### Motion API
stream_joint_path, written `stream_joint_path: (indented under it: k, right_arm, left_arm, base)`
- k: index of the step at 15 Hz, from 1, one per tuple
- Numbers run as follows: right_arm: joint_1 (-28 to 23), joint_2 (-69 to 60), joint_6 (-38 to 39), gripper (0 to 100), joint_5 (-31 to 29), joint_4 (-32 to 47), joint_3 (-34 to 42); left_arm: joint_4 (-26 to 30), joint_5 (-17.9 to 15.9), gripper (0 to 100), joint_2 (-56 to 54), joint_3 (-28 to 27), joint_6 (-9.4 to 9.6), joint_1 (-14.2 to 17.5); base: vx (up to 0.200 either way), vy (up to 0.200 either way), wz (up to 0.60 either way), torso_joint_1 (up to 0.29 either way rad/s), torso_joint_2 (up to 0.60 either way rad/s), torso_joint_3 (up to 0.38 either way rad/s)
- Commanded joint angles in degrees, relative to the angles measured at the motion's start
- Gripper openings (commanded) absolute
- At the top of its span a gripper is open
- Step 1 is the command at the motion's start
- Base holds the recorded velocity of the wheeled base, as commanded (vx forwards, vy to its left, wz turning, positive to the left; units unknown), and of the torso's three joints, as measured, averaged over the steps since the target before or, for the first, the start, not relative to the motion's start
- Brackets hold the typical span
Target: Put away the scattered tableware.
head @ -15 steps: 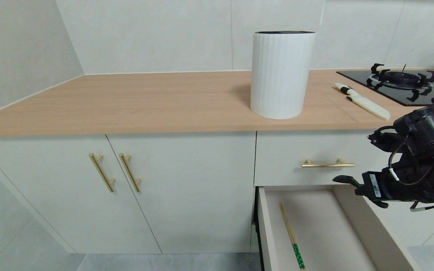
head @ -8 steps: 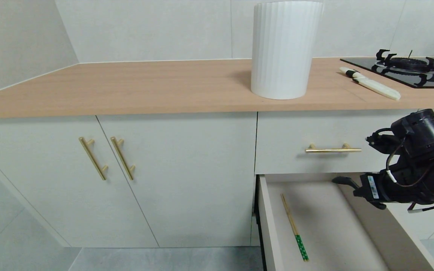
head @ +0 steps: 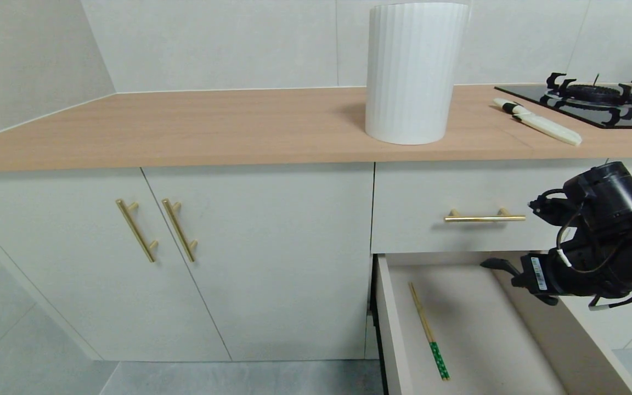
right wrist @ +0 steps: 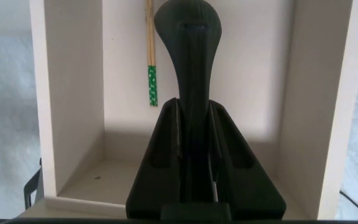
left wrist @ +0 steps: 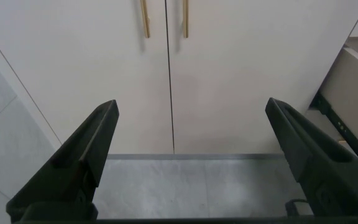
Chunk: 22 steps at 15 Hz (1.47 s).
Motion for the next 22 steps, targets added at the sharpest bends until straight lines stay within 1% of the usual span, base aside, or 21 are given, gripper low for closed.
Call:
stream_joint_path:
  k: [1,2,3,6,9,10,12,14,18,22]
  right_arm:
    - [0.25,3.19,0.01,0,0.01,-2.45,0.92]
    - [0.34,7.06,-0.08,0,-0.08,-6.41,1.89]
    - [0.25,9.70,0.10,0,-0.08,-8.51,2.06]
    - [0.34,16.64,0.10,0,0.01,-12.82,3.47]
    - [1.04,24.20,0.19,0,-0.52,-22.05,5.67]
    - [1.31,27.80,0.19,0,-2.01,-25.74,6.37]
    - [1.83,32.46,0.36,0,-5.44,-30.05,6.54]
    - [1.92,35.01,0.45,0,-5.88,-31.45,6.46]
    - [1.92,37.82,0.45,0,-5.97,-31.72,5.93]
    - [1.83,40.11,0.63,0,-6.32,-36.38,6.19]
  left_arm:
    - [-0.01,0.04,100,0.09,0.00,0.00,0.00]
    - [-0.01,0.04,100,0.09,0.00,0.00,0.00]
    - [-0.01,0.04,100,0.09,0.00,0.00,0.00]
    - [-0.01,0.04,100,0.09,0.00,0.00,0.00]
    - [-0.01,0.04,100,0.09,0.00,0.00,0.00]
    - [-0.01,0.04,100,0.09,0.00,0.00,0.00]
    - [-0.01,0.04,100,0.09,0.00,0.00,0.00]
    - [-0.01,0.04,100,0.09,0.00,0.00,0.00]
    - [-0.01,0.04,100,0.09,0.00,0.00,0.00]
    - [-0.01,0.04,100,0.09,0.00,0.00,0.00]
  base:
    - [0.000,0.000,0.00,0.000,0.00,0.000]
    - [0.000,0.000,0.00,0.000,0.00,0.000]
    - [0.000,0.000,0.00,0.000,0.00,0.000]
    - [0.000,0.000,0.00,0.000,0.00,0.000]
    - [0.000,0.000,0.00,0.000,0.00,0.000]
    - [0.000,0.000,0.00,0.000,0.00,0.000]
    - [0.000,0.000,0.00,0.000,0.00,0.000]
    - [0.000,0.000,0.00,0.000,0.00,0.000]
    - [0.000,0.000,0.00,0.000,0.00,0.000]
    - [0.000,0.000,0.00,0.000,0.00,0.000]
